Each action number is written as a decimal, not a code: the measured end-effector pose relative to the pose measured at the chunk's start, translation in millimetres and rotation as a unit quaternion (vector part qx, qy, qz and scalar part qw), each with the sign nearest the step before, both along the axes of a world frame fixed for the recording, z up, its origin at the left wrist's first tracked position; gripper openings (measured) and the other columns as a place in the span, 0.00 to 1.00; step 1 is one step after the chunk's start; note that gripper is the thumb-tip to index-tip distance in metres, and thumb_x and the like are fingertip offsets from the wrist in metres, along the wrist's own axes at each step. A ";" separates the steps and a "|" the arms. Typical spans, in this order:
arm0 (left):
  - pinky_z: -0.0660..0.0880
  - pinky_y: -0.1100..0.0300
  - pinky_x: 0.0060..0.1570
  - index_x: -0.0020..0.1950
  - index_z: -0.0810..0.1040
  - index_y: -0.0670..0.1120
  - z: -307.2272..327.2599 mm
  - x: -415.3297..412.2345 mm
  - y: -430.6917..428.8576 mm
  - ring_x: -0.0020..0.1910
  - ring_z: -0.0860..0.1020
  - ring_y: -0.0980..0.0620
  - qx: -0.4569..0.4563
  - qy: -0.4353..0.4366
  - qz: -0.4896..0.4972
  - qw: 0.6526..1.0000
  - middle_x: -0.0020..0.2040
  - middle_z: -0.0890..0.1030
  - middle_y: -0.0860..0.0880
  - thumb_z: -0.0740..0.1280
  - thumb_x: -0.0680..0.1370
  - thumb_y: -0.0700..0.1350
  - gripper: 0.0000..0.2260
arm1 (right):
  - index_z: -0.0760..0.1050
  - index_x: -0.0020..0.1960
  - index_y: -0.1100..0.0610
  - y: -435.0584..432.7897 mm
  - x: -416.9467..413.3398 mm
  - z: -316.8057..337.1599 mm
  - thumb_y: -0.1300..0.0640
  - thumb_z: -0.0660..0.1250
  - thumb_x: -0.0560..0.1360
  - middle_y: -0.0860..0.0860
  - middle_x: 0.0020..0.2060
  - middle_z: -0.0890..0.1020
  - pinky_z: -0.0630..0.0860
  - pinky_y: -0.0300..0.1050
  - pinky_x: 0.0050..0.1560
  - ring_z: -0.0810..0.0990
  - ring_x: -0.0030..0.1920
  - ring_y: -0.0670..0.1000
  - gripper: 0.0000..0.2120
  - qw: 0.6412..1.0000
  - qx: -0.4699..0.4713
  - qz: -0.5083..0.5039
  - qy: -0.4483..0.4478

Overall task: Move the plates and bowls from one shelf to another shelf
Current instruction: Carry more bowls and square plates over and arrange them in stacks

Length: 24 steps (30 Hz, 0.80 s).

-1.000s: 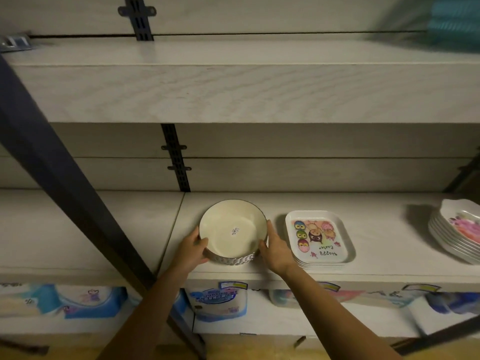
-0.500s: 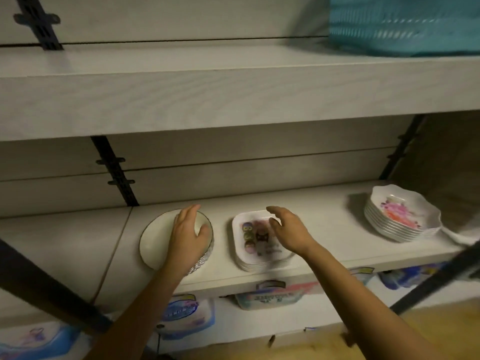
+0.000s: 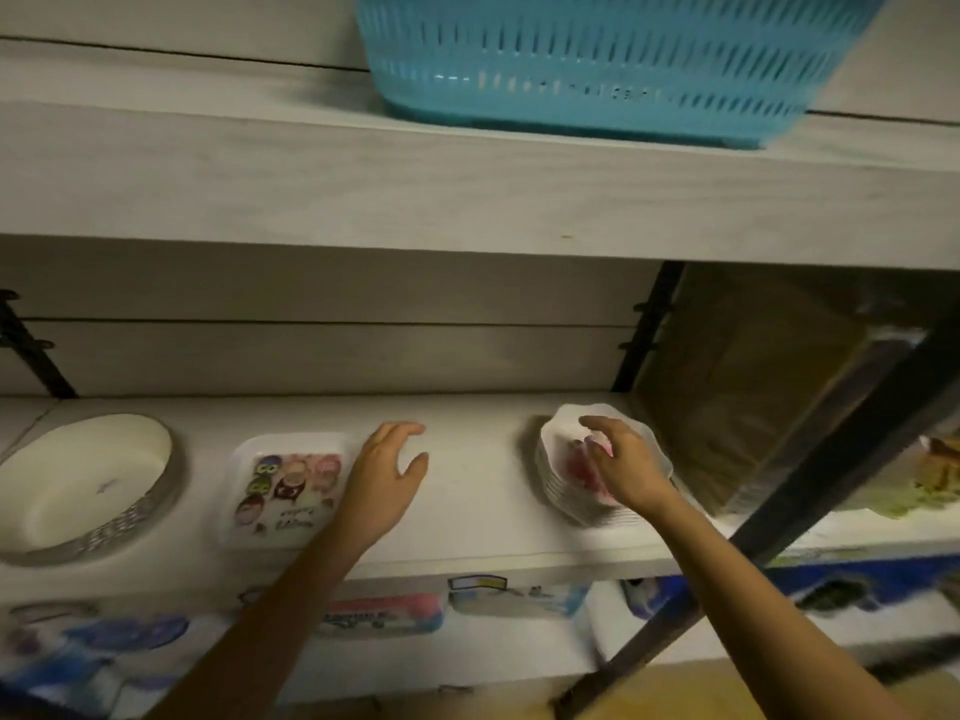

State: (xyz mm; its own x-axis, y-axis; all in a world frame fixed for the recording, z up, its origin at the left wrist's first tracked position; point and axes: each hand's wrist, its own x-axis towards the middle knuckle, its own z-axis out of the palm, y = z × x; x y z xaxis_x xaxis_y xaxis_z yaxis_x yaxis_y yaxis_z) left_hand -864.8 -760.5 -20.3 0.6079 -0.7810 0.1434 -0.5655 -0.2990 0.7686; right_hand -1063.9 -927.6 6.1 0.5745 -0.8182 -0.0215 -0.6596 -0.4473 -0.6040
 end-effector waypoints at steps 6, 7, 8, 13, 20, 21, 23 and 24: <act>0.67 0.62 0.56 0.64 0.72 0.41 -11.7 -51.0 -61.7 0.60 0.74 0.47 0.014 0.161 0.014 0.987 0.64 0.74 0.44 0.63 0.77 0.42 0.16 | 0.61 0.72 0.60 -41.2 -49.7 -13.1 0.63 0.58 0.78 0.58 0.71 0.66 0.62 0.51 0.71 0.65 0.70 0.58 0.23 0.996 0.055 -0.065 -0.026; 0.68 0.60 0.60 0.66 0.70 0.42 -14.3 -56.9 -72.0 0.61 0.73 0.47 0.025 0.188 0.012 0.982 0.66 0.73 0.44 0.63 0.77 0.44 0.18 | 0.58 0.73 0.60 -46.1 -54.2 -17.0 0.62 0.58 0.78 0.59 0.72 0.64 0.61 0.51 0.71 0.64 0.71 0.59 0.24 0.994 0.070 -0.077 -0.032; 0.69 0.55 0.64 0.68 0.68 0.44 -15.1 -63.4 -81.0 0.63 0.72 0.47 0.037 0.216 0.007 0.976 0.68 0.71 0.45 0.63 0.77 0.47 0.20 | 0.56 0.74 0.60 -51.1 -57.5 -21.1 0.61 0.58 0.79 0.59 0.73 0.62 0.61 0.52 0.71 0.64 0.72 0.59 0.25 0.991 0.089 -0.090 -0.038; 0.77 0.66 0.41 0.70 0.64 0.48 -19.2 -93.3 -109.4 0.54 0.75 0.54 0.054 0.417 -0.052 0.906 0.61 0.73 0.51 0.57 0.80 0.48 0.18 | 0.52 0.75 0.58 -69.2 -63.6 -43.5 0.54 0.57 0.79 0.60 0.72 0.63 0.63 0.56 0.71 0.66 0.69 0.61 0.28 0.948 0.257 -0.163 -0.088; 0.77 0.60 0.48 0.71 0.62 0.54 -41.1 -98.4 -111.4 0.57 0.75 0.51 0.038 0.457 -0.035 0.888 0.66 0.75 0.45 0.56 0.80 0.43 0.19 | 0.65 0.68 0.59 -66.0 -57.4 -57.8 0.59 0.56 0.79 0.58 0.53 0.77 0.77 0.51 0.50 0.78 0.50 0.59 0.17 0.917 0.340 -0.155 -0.137; 0.76 0.57 0.52 0.71 0.63 0.53 -41.1 -94.2 -108.4 0.57 0.75 0.50 0.038 0.453 -0.030 0.890 0.65 0.75 0.44 0.56 0.80 0.43 0.19 | 0.66 0.67 0.59 -63.7 -53.3 -58.8 0.59 0.57 0.79 0.59 0.54 0.77 0.77 0.52 0.50 0.79 0.50 0.59 0.17 0.918 0.339 -0.153 -0.136; 0.75 0.53 0.57 0.70 0.66 0.52 -39.2 -82.0 -98.1 0.58 0.75 0.49 0.039 0.444 -0.017 0.895 0.63 0.76 0.44 0.56 0.80 0.43 0.18 | 0.67 0.66 0.58 -54.1 -42.1 -59.4 0.58 0.57 0.79 0.60 0.56 0.77 0.78 0.52 0.50 0.79 0.52 0.60 0.16 0.924 0.328 -0.142 -0.133; 0.75 0.54 0.56 0.69 0.67 0.51 -38.5 -74.4 -90.9 0.57 0.75 0.49 0.039 0.439 -0.011 0.898 0.61 0.77 0.44 0.56 0.80 0.42 0.17 | 0.67 0.66 0.57 -47.1 -34.4 -60.8 0.57 0.57 0.79 0.60 0.57 0.77 0.79 0.52 0.51 0.79 0.53 0.60 0.16 0.930 0.319 -0.131 -0.126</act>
State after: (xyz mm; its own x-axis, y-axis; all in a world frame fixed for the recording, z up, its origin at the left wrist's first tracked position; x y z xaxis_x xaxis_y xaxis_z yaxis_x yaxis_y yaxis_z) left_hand -939.2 -851.3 -58.8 0.4441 -0.7813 -0.4386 0.2414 -0.3671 0.8983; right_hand -1098.3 -974.8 -54.7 0.4097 -0.7981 -0.4418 -0.4972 0.2108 -0.8417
